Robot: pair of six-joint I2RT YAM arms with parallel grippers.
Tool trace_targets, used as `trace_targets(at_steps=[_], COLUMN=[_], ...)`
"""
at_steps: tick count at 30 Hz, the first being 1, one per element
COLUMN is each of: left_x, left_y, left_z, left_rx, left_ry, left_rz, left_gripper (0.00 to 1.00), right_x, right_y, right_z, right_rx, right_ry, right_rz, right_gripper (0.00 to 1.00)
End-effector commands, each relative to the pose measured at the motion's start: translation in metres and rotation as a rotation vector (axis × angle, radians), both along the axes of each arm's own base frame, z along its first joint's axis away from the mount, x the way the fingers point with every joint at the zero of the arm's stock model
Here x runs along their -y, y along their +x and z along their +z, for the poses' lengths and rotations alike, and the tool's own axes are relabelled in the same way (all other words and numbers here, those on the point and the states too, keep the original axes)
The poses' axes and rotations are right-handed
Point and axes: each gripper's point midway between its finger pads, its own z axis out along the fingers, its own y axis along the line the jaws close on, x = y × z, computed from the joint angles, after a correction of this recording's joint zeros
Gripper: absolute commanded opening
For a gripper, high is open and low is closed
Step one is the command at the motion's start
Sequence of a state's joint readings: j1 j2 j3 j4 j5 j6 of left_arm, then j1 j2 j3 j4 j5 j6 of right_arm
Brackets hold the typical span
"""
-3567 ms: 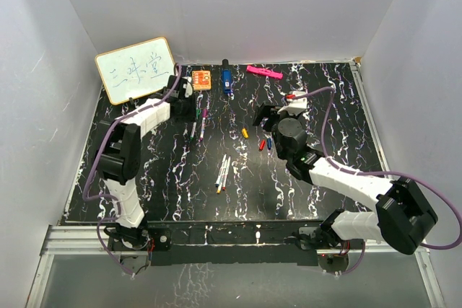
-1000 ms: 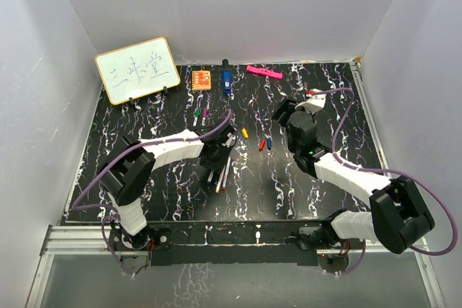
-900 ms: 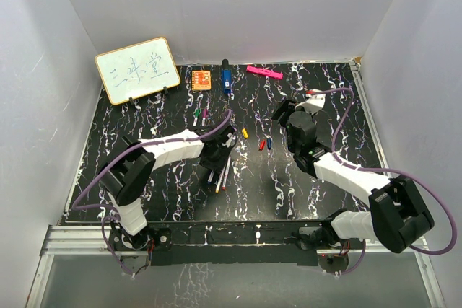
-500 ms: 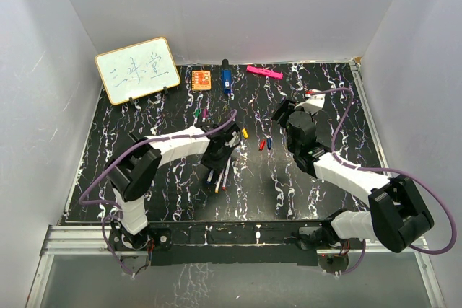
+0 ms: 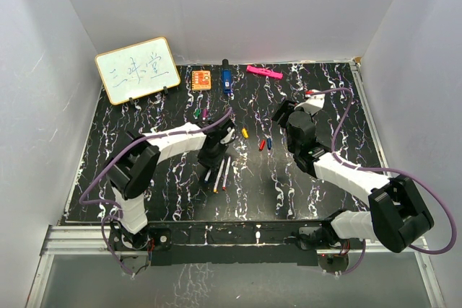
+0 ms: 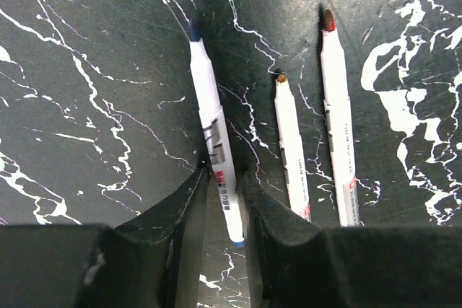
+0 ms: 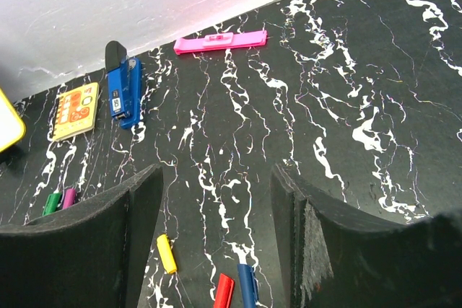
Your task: Insert the pens into the pen caps
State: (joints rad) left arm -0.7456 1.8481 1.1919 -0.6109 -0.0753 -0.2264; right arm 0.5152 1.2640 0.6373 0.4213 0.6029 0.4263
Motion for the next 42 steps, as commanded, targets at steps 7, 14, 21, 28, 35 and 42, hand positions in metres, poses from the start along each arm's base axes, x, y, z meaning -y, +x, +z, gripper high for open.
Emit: trace_targets(at_steps=[7,14,21,28,35,42], left_x=[-0.026,-0.025,-0.018,-0.007,0.008,0.023], left_y=[-0.017,-0.022,-0.016,-0.002,0.012,0.023], left_z=[-0.025,-0.032,-0.024,0.008,0.052,0.094], left_rx=[-0.116,-0.152,-0.109,-0.045,0.024,0.107], left_ry=[0.108,0.11,0.059,-0.029,-0.14,-0.287], left_rz=[-0.012,-0.027,-0.024,-0.02,-0.021,-0.02], left_gripper=[0.18,0.0,0.0,0.0,0.0,0.0], right_x=[0.001,0.002,0.009,0.008,0.001,-0.009], right_y=[0.002,0.001,0.002,0.002,0.002,0.0], right_z=[0.005,0.002,-0.016,-0.061,-0.096,-0.117], right_rx=[0.027,0.018,-0.057,-0.243,-0.391,-0.474], right_ry=[0.026,0.018,-0.012,-0.065,-0.118,-0.148], right_rz=[-0.015,-0.019,-0.067,-0.095,-0.083,-0.044], right_gripper=[0.58,0.58,0.54,0.45,0.42,0.4])
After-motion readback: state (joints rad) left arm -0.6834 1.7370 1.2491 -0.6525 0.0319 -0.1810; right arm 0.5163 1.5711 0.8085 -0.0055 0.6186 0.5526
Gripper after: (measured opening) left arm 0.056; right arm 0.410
